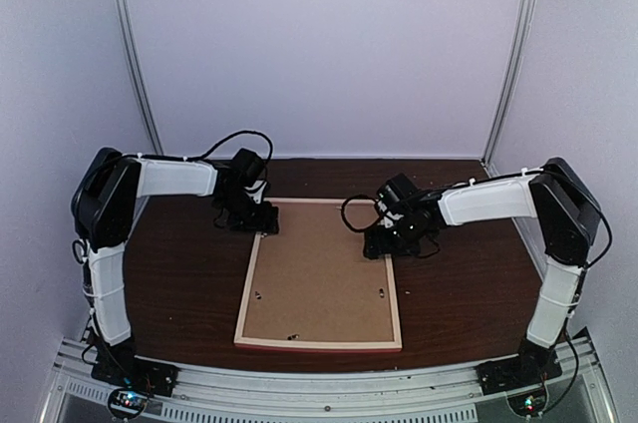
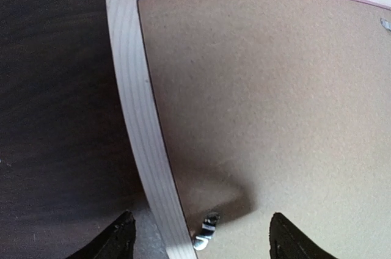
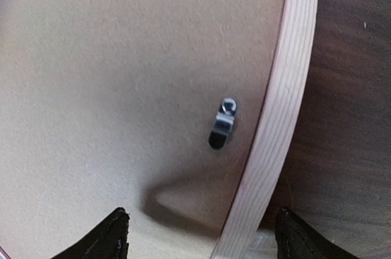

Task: Put the photo into the frame
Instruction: Press the fastener onto the backboard.

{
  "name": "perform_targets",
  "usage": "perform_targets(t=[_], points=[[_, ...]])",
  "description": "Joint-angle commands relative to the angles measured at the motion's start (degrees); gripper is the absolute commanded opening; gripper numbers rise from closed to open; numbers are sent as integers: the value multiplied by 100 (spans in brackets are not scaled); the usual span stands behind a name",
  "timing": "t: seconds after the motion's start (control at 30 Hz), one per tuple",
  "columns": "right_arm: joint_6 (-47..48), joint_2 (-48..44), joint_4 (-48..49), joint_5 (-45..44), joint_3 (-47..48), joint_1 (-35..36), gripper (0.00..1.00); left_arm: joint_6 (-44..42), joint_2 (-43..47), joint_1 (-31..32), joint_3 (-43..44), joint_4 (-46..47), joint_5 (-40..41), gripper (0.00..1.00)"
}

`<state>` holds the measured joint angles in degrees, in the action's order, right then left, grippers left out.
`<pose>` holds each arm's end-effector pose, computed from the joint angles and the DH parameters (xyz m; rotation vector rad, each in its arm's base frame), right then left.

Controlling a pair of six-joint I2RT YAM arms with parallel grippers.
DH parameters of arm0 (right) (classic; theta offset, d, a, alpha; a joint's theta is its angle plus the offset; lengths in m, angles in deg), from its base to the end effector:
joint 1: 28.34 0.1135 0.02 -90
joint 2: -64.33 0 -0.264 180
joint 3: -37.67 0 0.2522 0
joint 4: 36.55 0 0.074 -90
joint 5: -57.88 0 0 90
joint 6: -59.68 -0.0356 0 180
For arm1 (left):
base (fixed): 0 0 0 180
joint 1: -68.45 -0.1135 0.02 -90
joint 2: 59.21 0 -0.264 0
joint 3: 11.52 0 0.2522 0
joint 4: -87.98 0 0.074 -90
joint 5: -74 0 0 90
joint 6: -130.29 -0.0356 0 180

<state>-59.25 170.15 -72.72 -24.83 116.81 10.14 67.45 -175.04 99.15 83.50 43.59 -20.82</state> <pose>0.2846 0.2320 0.1570 -0.2731 2.7575 0.5181 0.3568 -0.2153 0.1621 0.1114 2.7736 -0.3975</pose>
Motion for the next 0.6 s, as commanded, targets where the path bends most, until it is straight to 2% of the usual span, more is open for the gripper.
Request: perform_targets(t=[0.0, 0.3, 0.57], points=[[-77, 279, 94, -368, 444, -49, 82, 138, -334, -11, 397, -94, 336, 76], [-206, 909, -30, -840, 1115, -91, 83, 337, -921, -11, 1054, -400, 804, 77], [-209, 1193, -155, -941, 1300, -91, 82, 359, -957, 120, 1000, -664, 1173, 76]])
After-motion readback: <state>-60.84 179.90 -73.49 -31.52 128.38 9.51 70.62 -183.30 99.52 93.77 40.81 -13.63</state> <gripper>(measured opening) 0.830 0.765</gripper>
